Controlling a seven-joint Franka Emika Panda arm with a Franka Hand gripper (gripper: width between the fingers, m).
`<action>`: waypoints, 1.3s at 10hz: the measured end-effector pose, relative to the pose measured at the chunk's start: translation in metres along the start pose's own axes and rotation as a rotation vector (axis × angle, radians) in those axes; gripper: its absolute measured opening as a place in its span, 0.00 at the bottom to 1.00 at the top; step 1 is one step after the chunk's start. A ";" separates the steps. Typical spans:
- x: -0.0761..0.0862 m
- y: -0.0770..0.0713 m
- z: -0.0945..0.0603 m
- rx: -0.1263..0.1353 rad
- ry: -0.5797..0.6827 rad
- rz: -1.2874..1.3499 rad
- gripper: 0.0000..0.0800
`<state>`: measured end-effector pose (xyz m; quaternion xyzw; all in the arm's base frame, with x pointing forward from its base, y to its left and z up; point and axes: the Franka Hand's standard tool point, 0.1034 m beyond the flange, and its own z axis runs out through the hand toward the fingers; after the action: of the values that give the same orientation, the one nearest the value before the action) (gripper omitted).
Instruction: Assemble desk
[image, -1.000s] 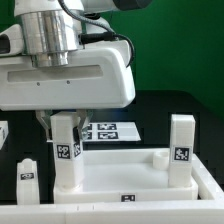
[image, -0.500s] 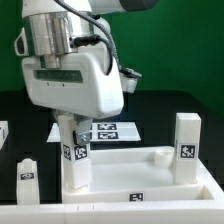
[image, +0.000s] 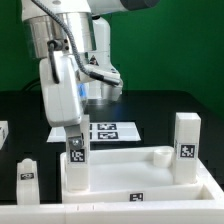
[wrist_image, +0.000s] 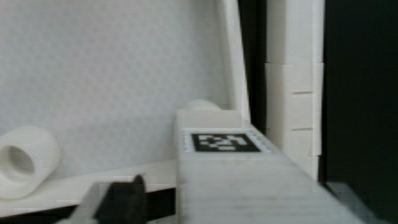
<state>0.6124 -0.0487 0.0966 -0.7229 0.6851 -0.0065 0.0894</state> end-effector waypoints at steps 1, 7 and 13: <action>0.001 -0.001 -0.001 0.005 0.002 -0.201 0.63; -0.007 -0.006 -0.007 -0.018 -0.028 -0.849 0.81; -0.007 -0.005 -0.005 -0.055 -0.004 -0.987 0.38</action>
Offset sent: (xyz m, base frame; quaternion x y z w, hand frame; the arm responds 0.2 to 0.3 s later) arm -0.0121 0.0232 0.0114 -0.0370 -0.0040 -0.2004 0.9790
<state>0.6163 -0.0420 0.1035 -0.9632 0.2608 -0.0285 0.0581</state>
